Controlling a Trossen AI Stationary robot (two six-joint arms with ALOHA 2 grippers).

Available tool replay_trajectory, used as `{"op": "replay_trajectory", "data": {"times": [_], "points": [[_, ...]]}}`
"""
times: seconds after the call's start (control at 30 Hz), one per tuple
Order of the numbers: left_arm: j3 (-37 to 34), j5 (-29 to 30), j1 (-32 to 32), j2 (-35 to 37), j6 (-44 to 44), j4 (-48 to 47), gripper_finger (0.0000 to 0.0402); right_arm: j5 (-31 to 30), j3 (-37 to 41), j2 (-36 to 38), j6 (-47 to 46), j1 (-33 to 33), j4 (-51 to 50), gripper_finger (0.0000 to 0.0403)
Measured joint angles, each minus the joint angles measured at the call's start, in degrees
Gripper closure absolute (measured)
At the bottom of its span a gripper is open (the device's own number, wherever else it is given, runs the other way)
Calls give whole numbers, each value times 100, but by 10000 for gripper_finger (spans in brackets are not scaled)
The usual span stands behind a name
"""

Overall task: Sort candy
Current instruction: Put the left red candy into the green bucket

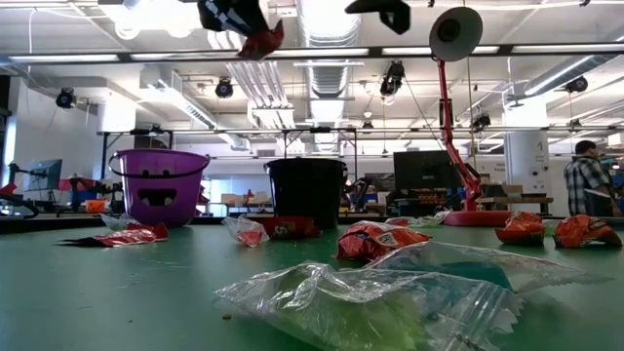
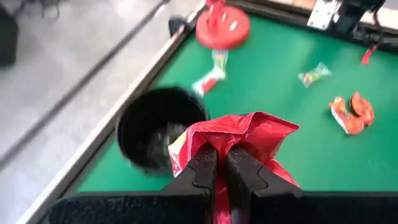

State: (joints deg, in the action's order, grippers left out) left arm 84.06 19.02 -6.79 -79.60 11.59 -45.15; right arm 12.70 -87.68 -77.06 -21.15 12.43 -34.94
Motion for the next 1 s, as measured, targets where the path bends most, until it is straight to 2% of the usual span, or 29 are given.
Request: {"op": "replay_trajectory", "data": {"times": [0.37, 0.63, 1.0], "points": [[231, -7, -13, -195, -760, 634, 401, -827, 2, -818, -144, -243, 786, 213], [218, -356, -15, -192, -841, 721, 401, -839, 4, -1022, -142, -243, 1640, 213], [209, -401, -22, -209, -1025, 984, 401, -935, 4, -1051, -142, -243, 1742, 216]]}}
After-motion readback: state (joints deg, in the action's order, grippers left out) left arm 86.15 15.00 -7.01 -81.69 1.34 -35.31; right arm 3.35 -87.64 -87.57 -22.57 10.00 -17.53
